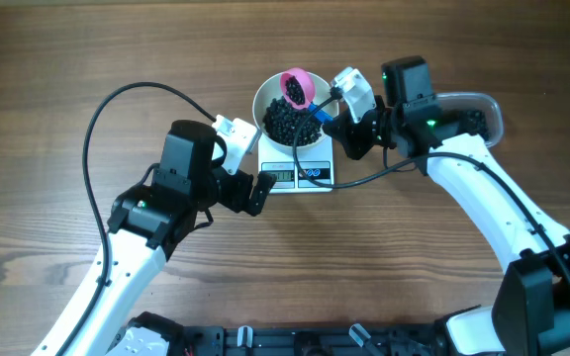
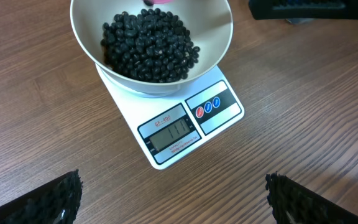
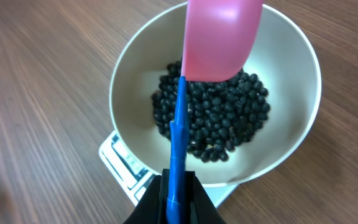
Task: Scoop item into bowl and weigh 150g on scale
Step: 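Lift the filled scoop and carry it left over the white bowl, then tip the scoop over the bowl to pour the beans in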
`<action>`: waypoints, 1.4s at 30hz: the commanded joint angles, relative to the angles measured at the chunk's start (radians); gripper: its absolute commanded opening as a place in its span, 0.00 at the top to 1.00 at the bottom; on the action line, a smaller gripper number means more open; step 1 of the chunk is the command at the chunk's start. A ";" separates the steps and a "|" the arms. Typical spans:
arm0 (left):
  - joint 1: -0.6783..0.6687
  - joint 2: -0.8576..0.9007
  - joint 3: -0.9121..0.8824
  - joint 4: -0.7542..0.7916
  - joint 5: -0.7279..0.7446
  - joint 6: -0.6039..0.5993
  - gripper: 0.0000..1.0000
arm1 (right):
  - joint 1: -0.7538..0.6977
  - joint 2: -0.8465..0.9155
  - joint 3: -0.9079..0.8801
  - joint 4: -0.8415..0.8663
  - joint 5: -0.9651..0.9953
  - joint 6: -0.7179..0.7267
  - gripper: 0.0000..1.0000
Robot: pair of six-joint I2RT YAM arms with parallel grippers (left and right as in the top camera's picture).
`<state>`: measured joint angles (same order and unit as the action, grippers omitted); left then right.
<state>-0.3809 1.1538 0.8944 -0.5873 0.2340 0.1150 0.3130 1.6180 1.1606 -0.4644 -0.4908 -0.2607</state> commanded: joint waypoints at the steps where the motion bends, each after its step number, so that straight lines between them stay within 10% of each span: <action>1: -0.003 0.008 -0.005 0.000 0.009 0.011 0.00 | 0.019 0.013 0.009 -0.006 0.066 -0.100 0.96; 42: -0.003 0.008 -0.005 0.000 0.009 0.011 0.00 | 0.028 0.013 0.009 -0.019 0.109 -0.101 0.96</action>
<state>-0.3809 1.1538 0.8944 -0.5873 0.2340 0.1150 0.3378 1.6180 1.1606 -0.4862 -0.3832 -0.3504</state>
